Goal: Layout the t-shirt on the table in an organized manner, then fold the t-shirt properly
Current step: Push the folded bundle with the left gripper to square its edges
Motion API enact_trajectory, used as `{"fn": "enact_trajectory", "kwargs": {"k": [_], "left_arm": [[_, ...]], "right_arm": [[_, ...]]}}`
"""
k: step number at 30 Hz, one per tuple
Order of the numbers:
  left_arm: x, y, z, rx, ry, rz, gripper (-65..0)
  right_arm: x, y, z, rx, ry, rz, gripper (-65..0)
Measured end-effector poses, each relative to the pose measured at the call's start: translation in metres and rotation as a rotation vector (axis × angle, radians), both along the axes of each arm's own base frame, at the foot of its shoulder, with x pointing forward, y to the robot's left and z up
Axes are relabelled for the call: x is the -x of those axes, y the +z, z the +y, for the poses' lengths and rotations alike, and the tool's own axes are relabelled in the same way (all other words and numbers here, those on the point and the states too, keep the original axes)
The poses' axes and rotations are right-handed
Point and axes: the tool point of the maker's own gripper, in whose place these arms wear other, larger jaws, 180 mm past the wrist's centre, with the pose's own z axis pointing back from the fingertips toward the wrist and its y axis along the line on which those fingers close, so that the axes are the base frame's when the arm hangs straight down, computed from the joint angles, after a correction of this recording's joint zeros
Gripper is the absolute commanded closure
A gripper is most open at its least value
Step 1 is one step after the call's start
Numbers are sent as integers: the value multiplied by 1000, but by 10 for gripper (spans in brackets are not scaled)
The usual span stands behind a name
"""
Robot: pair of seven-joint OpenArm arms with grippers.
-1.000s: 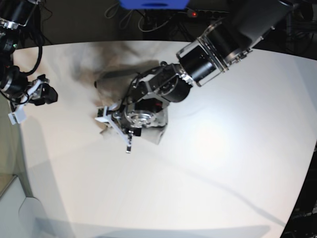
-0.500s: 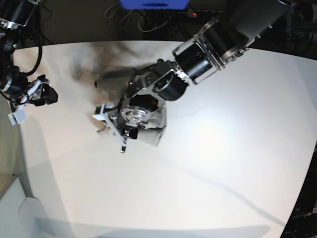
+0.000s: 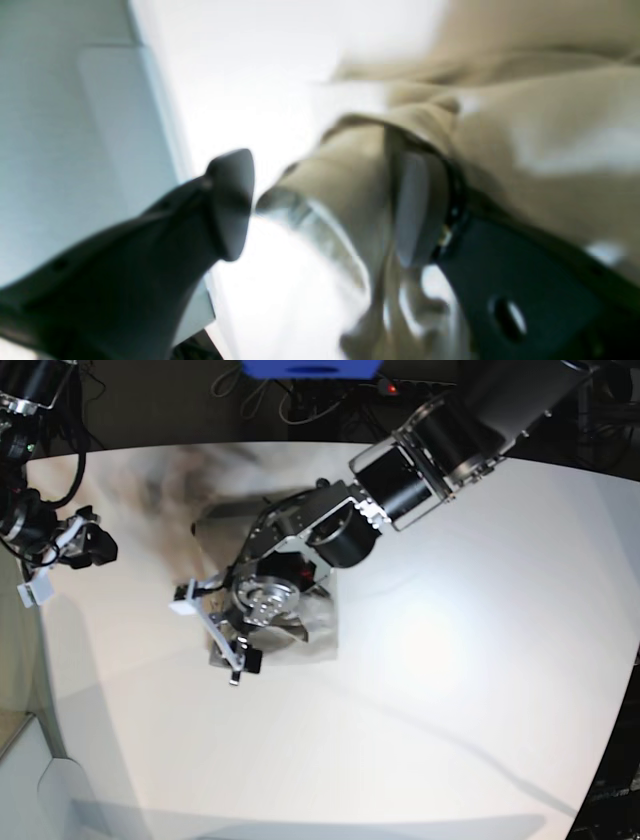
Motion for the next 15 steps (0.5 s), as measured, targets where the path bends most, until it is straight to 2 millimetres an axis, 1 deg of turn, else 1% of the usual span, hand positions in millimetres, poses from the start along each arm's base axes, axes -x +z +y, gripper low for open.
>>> {"fn": "enact_trajectory", "kwargs": {"k": [4, 5, 9, 11, 15], "left_arm": [[-7, 3, 11, 7, 29, -5, -413], [-9, 7, 12, 19, 39, -8, -413], [-24, 37, 14, 99, 82, -46, -413], [-32, 52, 19, 142, 111, -67, -413], [-51, 85, 36, 230, 187, -111, -412]], "right_arm": [[0, 0, 0, -1, 0, 0, -304], [0, 0, 0, -1, 1, -1, -304], [0, 0, 0, 1, 1, 1, -304], [0, 0, 0, 0, 1, 1, -304], [0, 0, 1, -2, 3, 0, -303]]}}
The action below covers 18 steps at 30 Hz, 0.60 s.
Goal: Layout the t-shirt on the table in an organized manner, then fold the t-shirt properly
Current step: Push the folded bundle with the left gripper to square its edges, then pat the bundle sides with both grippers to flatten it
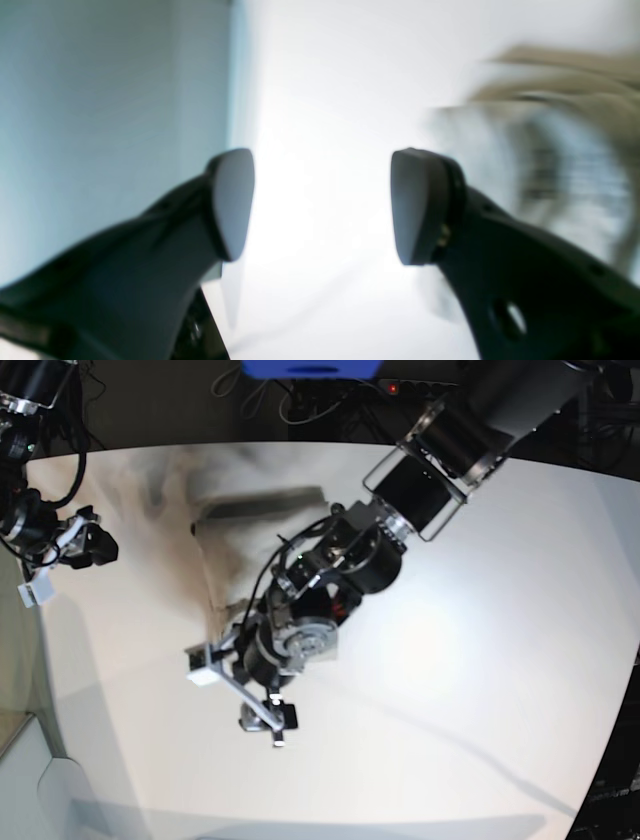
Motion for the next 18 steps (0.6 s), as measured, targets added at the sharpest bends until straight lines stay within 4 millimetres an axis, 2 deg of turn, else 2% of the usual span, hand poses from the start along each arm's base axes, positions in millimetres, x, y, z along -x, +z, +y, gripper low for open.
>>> {"fn": "enact_trajectory", "kwargs": {"k": [3, 5, 9, 11, 14, 16, 18], "left_arm": [[-16, 19, 38, 13, 119, -28, -411], [-24, 22, 77, 7, 236, -27, -385], [-24, 18, 164, -13, 470, -4, -238], [-19, 18, 201, -5, 570, 3, -151], [-4, 14, 239, -12, 671, 17, -65], [13, 0, 267, -41, 738, 53, -27], [29, -12, 292, -54, 809, 87, -2]], "right_arm": [[0, -3, 10, -4, 20, 18, -302], [-7, 1, 28, -7, 64, 7, -302], [-35, 27, 71, -59, 133, -105, -278], [-40, 28, 96, -95, 177, -112, -221], [-43, 25, 135, -148, 246, -106, -115], [-48, 32, 158, -187, 286, -134, -43], [-48, 33, 173, -201, 318, -135, -2]]}}
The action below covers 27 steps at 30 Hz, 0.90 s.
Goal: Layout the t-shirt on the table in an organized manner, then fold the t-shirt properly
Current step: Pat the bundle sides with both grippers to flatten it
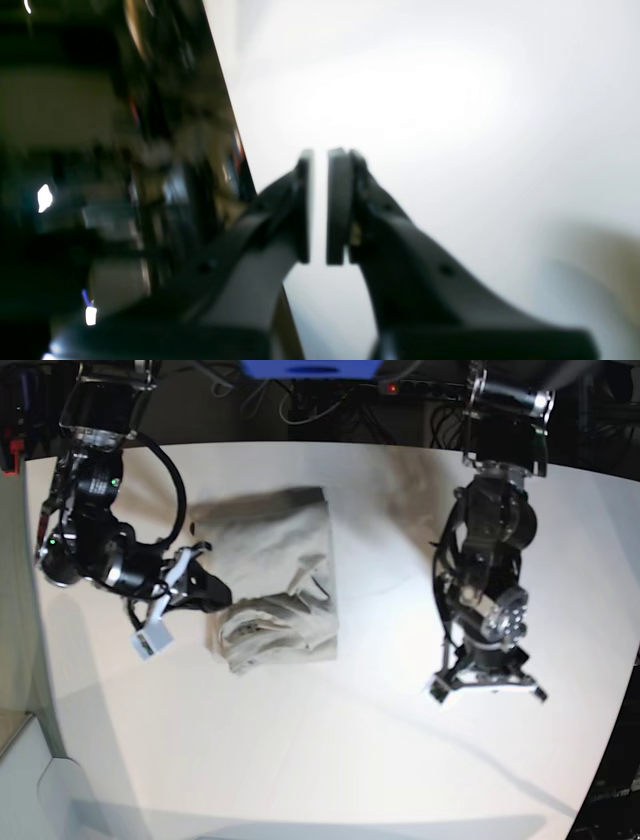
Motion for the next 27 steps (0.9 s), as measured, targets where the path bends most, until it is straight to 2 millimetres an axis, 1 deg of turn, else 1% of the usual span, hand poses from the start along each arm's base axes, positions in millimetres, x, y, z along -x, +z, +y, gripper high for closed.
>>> {"fn": "enact_trajectory", "kwargs": {"k": [2, 4, 6, 8, 11, 12, 15, 18, 22, 25, 27], "left_arm": [[15, -6, 25, 1, 76, 18, -2], [25, -3, 44, 17, 135, 3, -2], [32, -2, 58, 19, 176, -1, -2], [39, -6, 64, 21, 192, 5, -2], [49, -17, 63, 27, 192, 34, -2], [50, -18, 63, 28, 192, 37, -2], [46, -15, 62, 29, 186, 24, -2], [44, -15, 54, 52, 187, 21, -2], [37, -16, 30, 137, 182, 12, -2], [28, -16, -2, 283, 149, -4, -2], [32, -21, -25, 377, 152, 22, -2]], "right_arm": [[6, -3, 20, -22, 43, 16, 0], [13, -10, 38, -62, 75, 41, 0], [16, -22, 47, -106, 67, 70, 0], [24, -39, 49, -134, 54, 113, 0], [45, -67, 54, -145, 64, 205, 0], [49, -73, 56, -148, 69, 220, 0], [54, -79, 62, -176, 71, 227, 0], [61, -92, 62, -184, 65, 258, 0], [67, -100, 63, -205, 58, 284, 0], [66, -99, 63, -204, 58, 282, 0], [66, -99, 61, -202, 57, 280, 0]]}}
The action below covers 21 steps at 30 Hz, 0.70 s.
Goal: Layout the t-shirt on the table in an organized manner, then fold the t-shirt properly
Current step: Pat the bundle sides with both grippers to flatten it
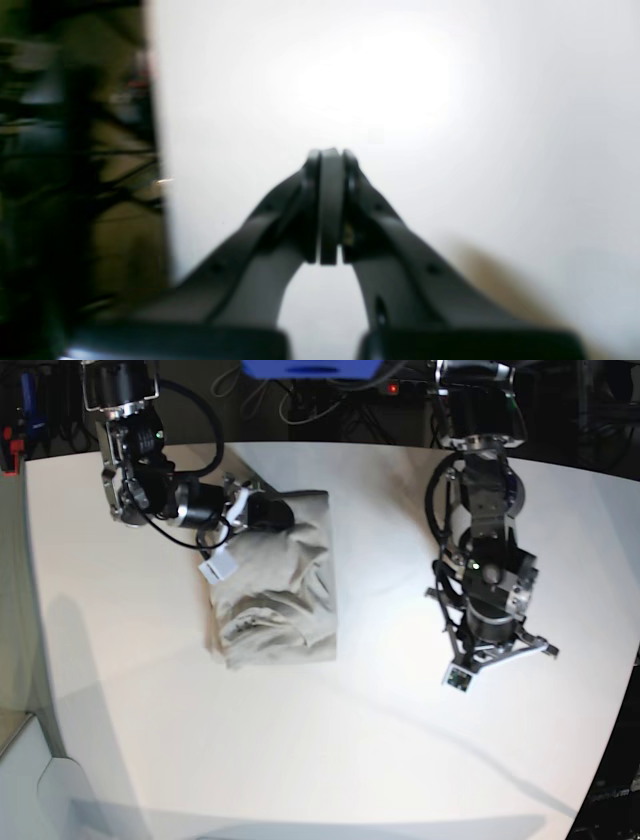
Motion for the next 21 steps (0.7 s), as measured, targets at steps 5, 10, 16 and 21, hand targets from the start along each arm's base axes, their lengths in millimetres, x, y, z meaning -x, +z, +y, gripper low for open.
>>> {"fn": "enact_trajectory", "kwargs": {"k": [5, 10, 16, 21], "left_arm": [[8, -11, -60, 279, -46, 74, -2], [20, -18, -78, 443, -61, 176, -1], [25, -7, -111, 628, -145, 227, -1], [19, -11, -126, 759, -171, 255, -1]], "right_arm": [[-4, 1, -4, 12, 2, -9, 0], [-4, 0, -7, 19, 2, -10, 0], [-4, 0, -7, 19, 2, -10, 0], [-4, 0, -6, 18, 1, -9, 0]]}}
